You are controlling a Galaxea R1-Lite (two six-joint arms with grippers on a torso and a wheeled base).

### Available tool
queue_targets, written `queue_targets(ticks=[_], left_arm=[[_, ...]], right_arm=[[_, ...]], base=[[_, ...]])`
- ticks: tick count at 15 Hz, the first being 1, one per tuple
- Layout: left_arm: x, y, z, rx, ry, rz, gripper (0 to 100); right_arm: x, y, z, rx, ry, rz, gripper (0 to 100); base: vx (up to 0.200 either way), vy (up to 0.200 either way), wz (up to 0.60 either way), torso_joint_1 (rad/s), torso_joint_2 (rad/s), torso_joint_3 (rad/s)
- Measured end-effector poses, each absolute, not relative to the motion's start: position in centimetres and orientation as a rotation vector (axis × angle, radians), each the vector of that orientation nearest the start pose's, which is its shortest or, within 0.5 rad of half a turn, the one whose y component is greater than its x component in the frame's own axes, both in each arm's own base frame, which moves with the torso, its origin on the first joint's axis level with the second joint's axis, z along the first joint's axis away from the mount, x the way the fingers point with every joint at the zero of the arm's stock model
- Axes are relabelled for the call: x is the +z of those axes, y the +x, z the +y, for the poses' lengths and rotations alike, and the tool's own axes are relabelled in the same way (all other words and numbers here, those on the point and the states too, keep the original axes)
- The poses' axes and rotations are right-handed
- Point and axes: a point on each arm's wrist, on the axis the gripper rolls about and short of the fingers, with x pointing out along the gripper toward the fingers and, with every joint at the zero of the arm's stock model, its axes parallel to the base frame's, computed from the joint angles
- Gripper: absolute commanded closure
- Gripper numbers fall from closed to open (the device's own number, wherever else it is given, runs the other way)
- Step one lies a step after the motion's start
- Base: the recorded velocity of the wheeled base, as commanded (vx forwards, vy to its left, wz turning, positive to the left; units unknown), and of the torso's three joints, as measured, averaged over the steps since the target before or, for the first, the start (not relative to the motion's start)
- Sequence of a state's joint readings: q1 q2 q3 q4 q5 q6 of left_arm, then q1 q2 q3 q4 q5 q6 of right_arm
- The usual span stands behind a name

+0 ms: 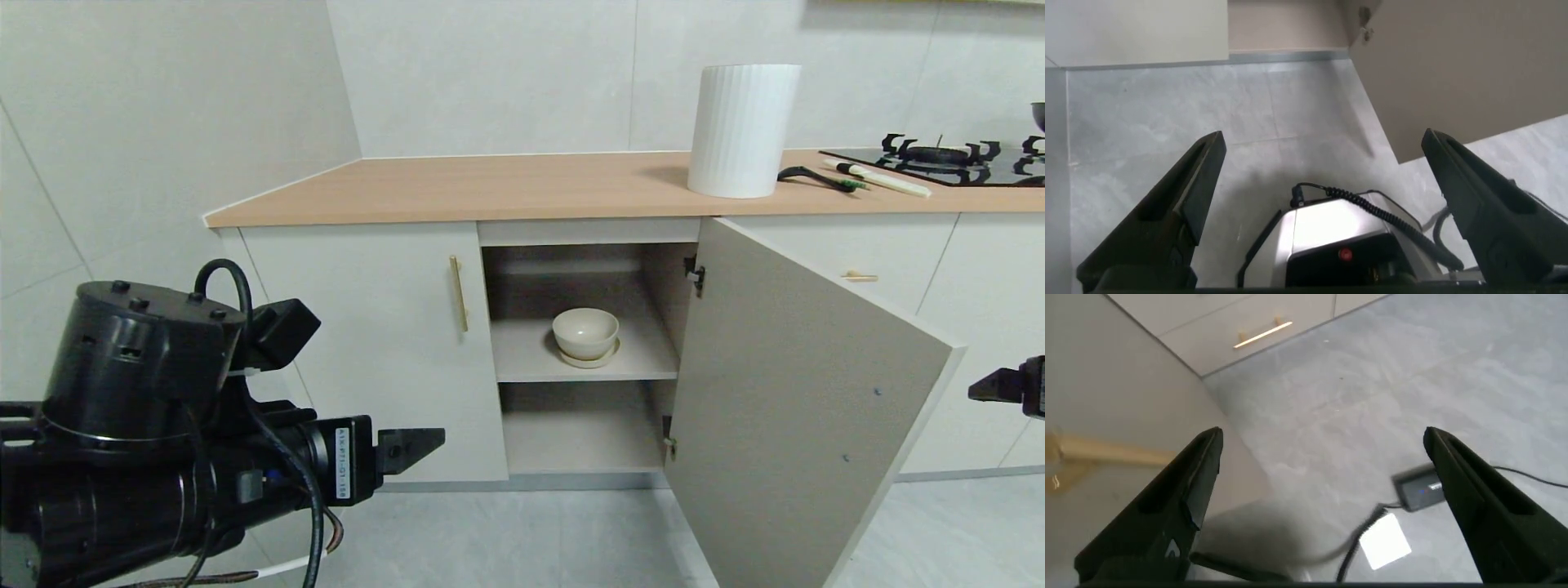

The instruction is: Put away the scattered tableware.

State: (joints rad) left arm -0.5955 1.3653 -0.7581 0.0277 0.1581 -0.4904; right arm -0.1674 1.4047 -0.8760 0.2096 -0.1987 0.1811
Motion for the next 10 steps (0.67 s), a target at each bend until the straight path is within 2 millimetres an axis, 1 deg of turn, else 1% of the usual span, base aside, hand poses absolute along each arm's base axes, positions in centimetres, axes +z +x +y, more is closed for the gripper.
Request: queue_targets(ticks=[3, 5, 8, 10], left_arm=[[19.5, 17.4, -11.4, -0.266, -0.233, 0.681, 0], [19.5, 17.4, -11.4, -0.265, -0.233, 0.681, 0], [19.5, 17.4, -11.4, -0.266, -0.233, 0.681, 0], [19.5, 17.4, -11.4, -0.265, -0.233, 0.682, 0]], right_arm=[[18.8, 22.5, -3.7, -0.413, 0.196, 0.736, 0], [18.0, 23.2, -2.2, -0.373, 0.229, 0.755, 0], [17.2, 23.7, 0.3, -0.313, 0.266, 0.785, 0], [17.0, 23.9, 1.4, -0.277, 0.270, 0.792, 0]], base=[[0.000, 0.000, 0.00, 0.000, 0.00, 0.000], [0.000, 0.000, 0.00, 0.000, 0.00, 0.000], [0.000, 0.000, 0.00, 0.000, 0.00, 0.000], [0.000, 0.000, 0.00, 0.000, 0.00, 0.000]])
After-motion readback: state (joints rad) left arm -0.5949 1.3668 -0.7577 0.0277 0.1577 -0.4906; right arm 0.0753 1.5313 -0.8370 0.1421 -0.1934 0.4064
